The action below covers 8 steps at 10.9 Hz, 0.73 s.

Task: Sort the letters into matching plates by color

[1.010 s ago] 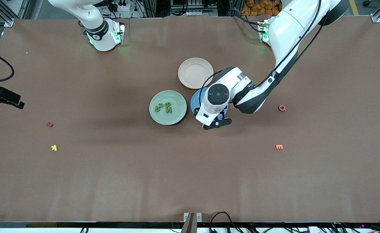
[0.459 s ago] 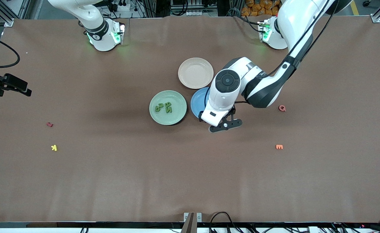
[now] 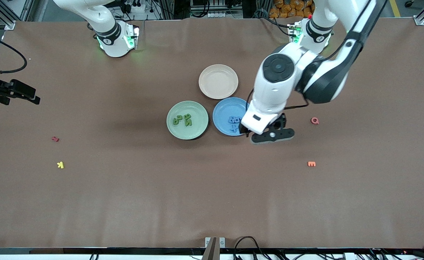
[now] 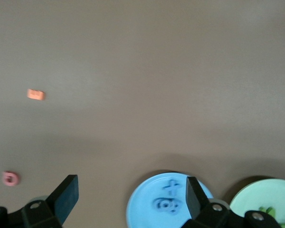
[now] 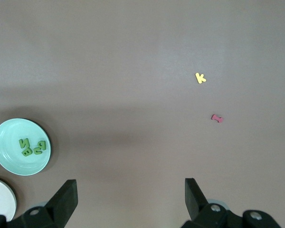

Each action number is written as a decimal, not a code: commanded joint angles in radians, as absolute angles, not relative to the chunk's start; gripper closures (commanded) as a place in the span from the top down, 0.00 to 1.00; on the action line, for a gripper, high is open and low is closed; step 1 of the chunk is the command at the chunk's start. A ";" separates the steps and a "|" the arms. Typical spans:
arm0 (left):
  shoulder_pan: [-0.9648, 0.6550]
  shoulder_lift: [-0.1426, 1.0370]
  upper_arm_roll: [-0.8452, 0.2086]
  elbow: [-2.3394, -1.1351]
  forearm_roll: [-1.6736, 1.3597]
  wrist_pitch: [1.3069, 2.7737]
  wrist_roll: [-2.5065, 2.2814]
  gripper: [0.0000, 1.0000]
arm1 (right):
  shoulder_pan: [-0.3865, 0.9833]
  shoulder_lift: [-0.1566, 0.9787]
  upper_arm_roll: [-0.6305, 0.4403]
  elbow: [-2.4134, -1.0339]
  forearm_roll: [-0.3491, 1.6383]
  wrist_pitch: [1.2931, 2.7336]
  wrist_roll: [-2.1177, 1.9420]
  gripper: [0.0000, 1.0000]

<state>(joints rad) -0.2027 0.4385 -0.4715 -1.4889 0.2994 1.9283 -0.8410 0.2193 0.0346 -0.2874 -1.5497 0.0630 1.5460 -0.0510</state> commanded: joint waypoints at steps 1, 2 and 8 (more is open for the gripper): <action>-0.210 0.310 -0.338 -1.509 0.177 1.829 -0.672 1.00 | 0.225 -0.017 -0.284 -1.606 0.064 1.566 -0.048 1.00; -0.227 0.276 -0.286 -1.511 0.157 1.807 -0.628 1.00 | 0.225 -0.012 -0.284 -1.586 0.064 1.560 -0.046 1.00; -0.212 0.177 -0.112 -1.512 0.097 1.674 -0.280 1.00 | 0.219 0.052 -0.288 -1.479 0.067 1.551 -0.046 1.00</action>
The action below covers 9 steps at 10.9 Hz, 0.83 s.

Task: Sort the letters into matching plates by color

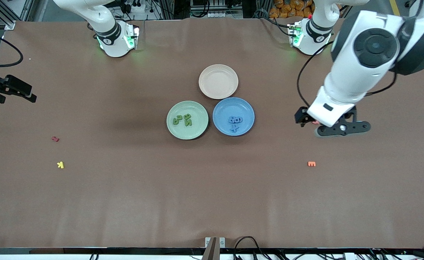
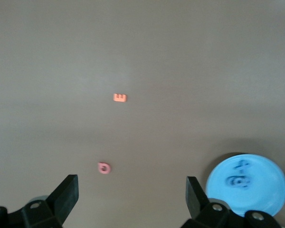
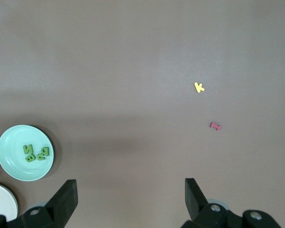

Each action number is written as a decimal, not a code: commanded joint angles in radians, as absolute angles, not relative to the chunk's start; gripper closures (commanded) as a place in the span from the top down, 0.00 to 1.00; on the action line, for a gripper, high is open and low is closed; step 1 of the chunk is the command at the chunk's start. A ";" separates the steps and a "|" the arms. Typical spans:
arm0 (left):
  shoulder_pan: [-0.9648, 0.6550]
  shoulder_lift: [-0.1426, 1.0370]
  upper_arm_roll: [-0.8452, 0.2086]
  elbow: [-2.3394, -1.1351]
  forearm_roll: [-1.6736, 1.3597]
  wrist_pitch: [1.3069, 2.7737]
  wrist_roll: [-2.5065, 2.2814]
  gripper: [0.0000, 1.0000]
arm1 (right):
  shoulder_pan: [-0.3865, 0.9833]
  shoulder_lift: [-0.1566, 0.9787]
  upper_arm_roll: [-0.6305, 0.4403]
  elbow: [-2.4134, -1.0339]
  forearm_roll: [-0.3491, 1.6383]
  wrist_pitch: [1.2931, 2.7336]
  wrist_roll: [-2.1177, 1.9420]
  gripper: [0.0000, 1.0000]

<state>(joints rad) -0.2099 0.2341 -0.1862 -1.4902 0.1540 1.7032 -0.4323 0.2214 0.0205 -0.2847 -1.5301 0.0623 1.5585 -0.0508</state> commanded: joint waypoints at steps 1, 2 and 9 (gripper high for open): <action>-0.198 0.161 -0.103 -1.513 0.094 1.646 -0.269 1.00 | 0.216 0.052 -0.288 -1.471 0.067 1.557 -0.046 1.00; -0.186 0.143 -0.097 -1.513 0.097 1.625 -0.265 1.00 | 0.219 0.052 -0.288 -1.471 0.067 1.560 -0.046 1.00; 0.013 0.061 -0.164 -1.516 0.029 1.511 -0.163 1.00 | 0.163 0.057 -0.243 -1.471 0.067 1.562 -0.049 1.00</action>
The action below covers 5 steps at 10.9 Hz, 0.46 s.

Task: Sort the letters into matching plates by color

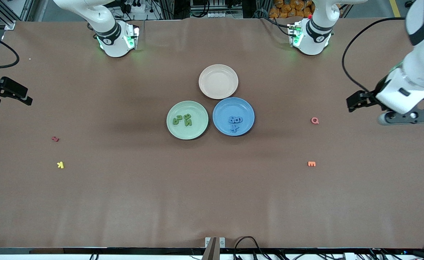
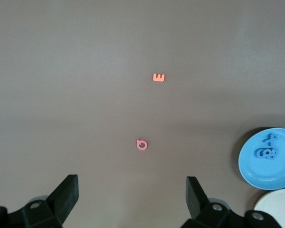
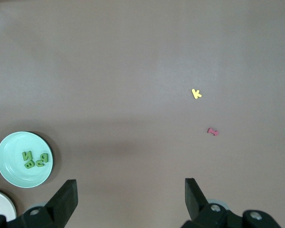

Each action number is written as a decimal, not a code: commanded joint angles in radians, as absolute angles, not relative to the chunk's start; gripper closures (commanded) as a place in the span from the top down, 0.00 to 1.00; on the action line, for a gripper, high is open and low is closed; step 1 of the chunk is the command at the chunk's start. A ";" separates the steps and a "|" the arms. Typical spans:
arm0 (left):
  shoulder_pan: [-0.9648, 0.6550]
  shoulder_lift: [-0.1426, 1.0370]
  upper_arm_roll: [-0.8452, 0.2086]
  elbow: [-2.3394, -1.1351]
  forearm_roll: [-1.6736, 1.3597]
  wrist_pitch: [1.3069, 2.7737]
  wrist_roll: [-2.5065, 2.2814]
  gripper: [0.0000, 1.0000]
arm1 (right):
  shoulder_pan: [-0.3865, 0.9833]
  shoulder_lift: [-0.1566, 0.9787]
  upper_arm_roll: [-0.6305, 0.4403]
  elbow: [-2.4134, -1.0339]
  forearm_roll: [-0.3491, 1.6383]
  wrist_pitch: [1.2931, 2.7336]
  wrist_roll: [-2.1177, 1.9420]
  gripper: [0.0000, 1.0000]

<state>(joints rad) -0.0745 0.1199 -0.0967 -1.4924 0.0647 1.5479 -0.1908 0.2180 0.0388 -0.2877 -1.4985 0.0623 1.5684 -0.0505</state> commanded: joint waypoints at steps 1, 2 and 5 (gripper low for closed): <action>0.059 0.048 -0.198 -1.516 0.028 1.506 -0.163 1.00 | 0.067 0.057 -0.138 -1.471 0.066 1.562 -0.049 1.00; 0.069 0.031 -0.193 -1.519 0.011 1.508 -0.161 1.00 | 0.005 0.055 -0.071 -1.471 0.060 1.562 -0.049 1.00; 0.080 0.012 -0.186 -1.526 -0.014 1.506 -0.138 1.00 | 0.005 0.055 -0.069 -1.471 0.058 1.562 -0.048 1.00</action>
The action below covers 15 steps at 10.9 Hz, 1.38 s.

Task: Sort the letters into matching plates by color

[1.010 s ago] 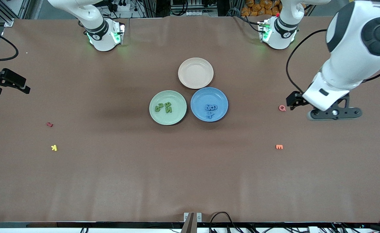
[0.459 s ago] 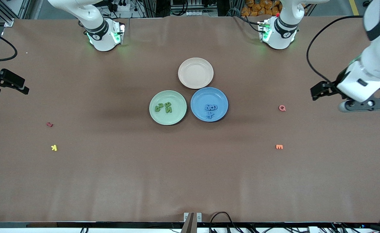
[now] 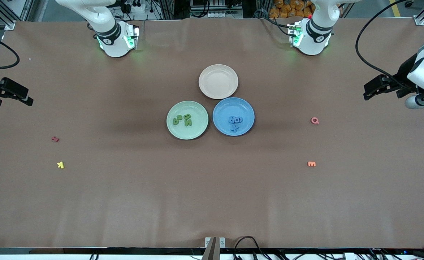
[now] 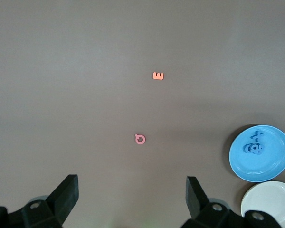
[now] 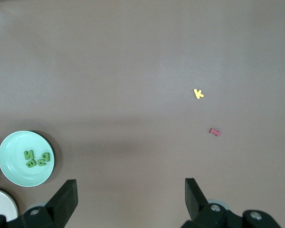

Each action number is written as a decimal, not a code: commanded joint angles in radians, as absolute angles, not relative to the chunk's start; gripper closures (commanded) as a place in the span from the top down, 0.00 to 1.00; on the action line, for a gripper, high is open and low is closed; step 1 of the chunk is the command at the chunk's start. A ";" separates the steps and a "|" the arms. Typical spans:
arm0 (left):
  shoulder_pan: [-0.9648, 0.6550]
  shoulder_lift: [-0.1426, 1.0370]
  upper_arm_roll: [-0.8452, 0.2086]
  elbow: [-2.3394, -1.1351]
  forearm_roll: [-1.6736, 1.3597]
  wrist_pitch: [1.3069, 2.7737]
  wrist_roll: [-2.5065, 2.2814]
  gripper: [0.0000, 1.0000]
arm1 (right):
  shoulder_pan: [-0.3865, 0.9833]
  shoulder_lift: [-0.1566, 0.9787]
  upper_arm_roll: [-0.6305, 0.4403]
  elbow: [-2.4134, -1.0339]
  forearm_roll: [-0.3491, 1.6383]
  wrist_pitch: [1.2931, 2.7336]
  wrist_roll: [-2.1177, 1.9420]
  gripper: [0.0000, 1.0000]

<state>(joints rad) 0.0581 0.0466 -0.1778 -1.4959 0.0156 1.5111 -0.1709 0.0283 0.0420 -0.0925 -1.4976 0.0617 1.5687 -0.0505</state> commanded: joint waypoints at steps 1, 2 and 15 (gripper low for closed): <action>0.078 0.012 -0.175 -1.526 -0.014 1.506 -0.137 1.00 | 0.005 0.057 -0.068 -1.471 0.058 1.562 -0.048 1.00; 0.052 0.009 -0.140 -1.528 -0.014 1.506 -0.133 1.00 | 0.005 0.057 -0.067 -1.471 0.058 1.565 -0.048 1.00; -0.037 -0.117 -0.023 -1.775 -0.049 1.709 -0.075 1.00 | 0.005 0.058 -0.067 -1.476 0.058 1.571 -0.048 1.00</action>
